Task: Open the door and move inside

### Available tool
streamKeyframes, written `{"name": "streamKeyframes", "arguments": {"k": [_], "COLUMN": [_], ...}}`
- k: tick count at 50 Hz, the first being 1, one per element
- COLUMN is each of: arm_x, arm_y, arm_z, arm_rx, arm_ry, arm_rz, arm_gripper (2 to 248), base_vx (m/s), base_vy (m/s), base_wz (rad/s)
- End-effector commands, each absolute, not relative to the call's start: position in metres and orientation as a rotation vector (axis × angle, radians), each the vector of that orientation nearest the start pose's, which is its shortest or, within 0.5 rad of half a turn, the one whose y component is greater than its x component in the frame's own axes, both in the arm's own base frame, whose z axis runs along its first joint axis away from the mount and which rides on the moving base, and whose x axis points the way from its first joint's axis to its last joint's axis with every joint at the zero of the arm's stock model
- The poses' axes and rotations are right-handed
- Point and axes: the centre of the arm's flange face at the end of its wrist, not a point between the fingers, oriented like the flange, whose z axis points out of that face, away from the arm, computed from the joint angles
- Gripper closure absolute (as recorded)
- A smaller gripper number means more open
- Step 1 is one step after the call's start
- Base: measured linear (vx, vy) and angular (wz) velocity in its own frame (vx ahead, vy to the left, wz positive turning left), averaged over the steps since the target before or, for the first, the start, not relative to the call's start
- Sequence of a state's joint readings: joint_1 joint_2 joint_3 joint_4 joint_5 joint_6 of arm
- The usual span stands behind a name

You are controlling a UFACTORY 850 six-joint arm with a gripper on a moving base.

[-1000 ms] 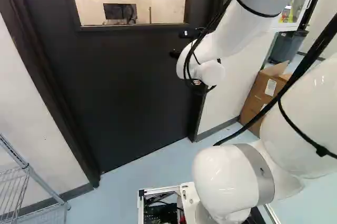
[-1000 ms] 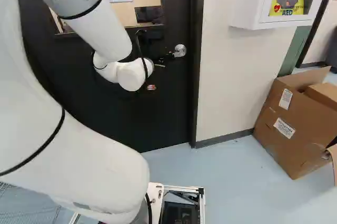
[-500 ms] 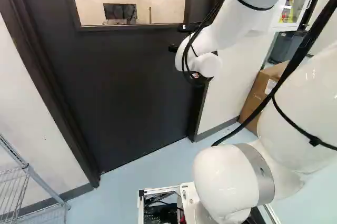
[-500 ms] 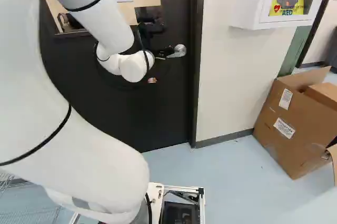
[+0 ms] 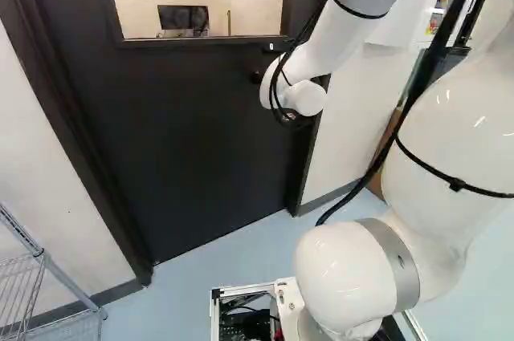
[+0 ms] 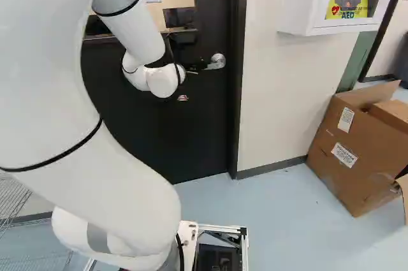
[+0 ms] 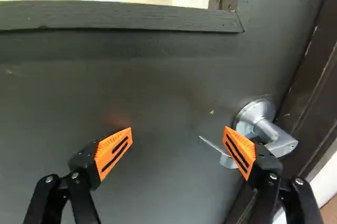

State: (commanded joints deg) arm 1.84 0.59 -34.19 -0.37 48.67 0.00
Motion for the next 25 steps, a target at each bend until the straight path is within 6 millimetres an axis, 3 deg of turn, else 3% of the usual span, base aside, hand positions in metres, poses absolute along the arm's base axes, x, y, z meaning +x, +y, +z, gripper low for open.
{"name": "streamKeyframes", "arguments": {"k": [25], "arm_x": [0.454], "arm_y": [0.016], "arm_z": [0.453], "arm_rx": [-2.385], "arm_ry": [-0.052], "arm_rz": [-2.008], "arm_gripper": [3], "base_vx": [0.0], "base_vy": [0.0], "base_wz": [0.0]}}
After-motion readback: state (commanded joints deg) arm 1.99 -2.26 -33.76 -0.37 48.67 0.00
